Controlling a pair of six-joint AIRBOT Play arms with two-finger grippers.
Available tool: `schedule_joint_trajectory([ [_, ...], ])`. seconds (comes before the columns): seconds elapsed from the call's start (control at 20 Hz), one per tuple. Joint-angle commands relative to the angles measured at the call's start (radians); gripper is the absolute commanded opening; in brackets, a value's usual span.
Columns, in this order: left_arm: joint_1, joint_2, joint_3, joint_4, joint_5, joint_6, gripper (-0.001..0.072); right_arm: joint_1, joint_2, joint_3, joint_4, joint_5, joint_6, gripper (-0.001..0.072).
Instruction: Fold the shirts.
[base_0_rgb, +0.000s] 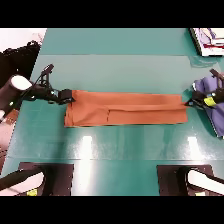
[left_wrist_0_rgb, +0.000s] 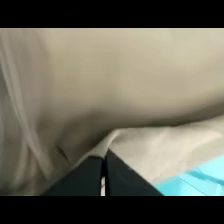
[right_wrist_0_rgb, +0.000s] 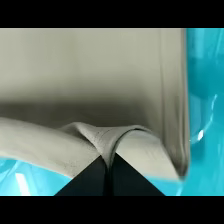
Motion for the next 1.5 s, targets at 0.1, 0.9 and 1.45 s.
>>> schedule_joint_trajectory([
  [0.1, 0.001, -0.157, 0.129, -0.021, 0.111, 0.008, 0.0627, 0.031, -0.221, 0.183, 0.117, -0.034, -0.009, 0.0387],
  [0.9, -0.19, -0.166, 0.288, -0.148, -0.016, 0.046, 0.0024, -0.133, -0.364, 0.016, 0.214, 0.056, -0.182, 0.0475],
  [1.45, -0.515, -0.479, 0.473, -0.156, 0.091, -0.012, 0.0024, -0.013, -0.086, 0.169, 0.416, 0.119, -0.224, 0.002],
])
